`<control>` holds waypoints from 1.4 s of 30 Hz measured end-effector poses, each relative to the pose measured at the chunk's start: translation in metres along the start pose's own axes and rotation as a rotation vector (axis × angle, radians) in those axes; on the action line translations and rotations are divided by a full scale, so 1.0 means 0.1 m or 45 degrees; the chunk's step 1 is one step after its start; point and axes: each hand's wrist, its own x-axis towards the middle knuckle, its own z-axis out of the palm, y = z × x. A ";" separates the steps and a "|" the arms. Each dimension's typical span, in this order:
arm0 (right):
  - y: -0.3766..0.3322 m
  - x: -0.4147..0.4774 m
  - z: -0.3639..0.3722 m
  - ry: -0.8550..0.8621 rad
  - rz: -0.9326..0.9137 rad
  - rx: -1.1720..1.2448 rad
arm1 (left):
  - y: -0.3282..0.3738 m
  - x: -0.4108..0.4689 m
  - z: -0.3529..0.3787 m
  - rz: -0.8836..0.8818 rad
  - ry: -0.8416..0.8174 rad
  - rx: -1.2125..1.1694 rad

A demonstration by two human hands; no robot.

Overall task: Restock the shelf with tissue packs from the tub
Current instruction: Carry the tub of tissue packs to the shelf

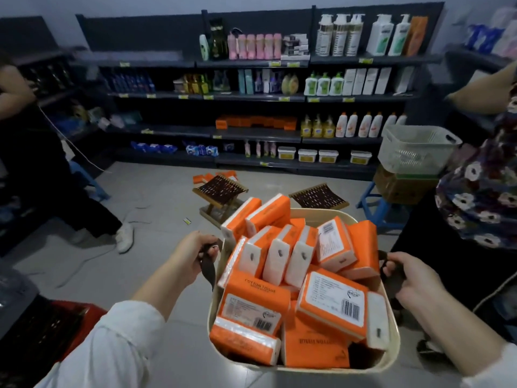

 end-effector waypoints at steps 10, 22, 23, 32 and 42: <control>-0.06 0.38 1.35 -0.097 -0.086 -0.106 | 0.60 0.89 -0.36 0.064 0.093 -0.052; -0.10 1.57 2.81 -0.218 0.059 -0.188 | 1.07 1.96 -0.47 0.138 0.254 -0.124; -0.12 1.67 2.95 -0.220 0.080 -0.216 | 1.11 2.09 -0.45 0.130 0.269 -0.124; -0.52 2.63 4.11 -0.273 0.198 -0.278 | 1.76 3.36 -0.12 0.041 0.368 -0.196; -1.01 3.48 5.07 -0.394 0.181 -0.226 | 2.39 4.51 0.31 0.049 0.362 -0.228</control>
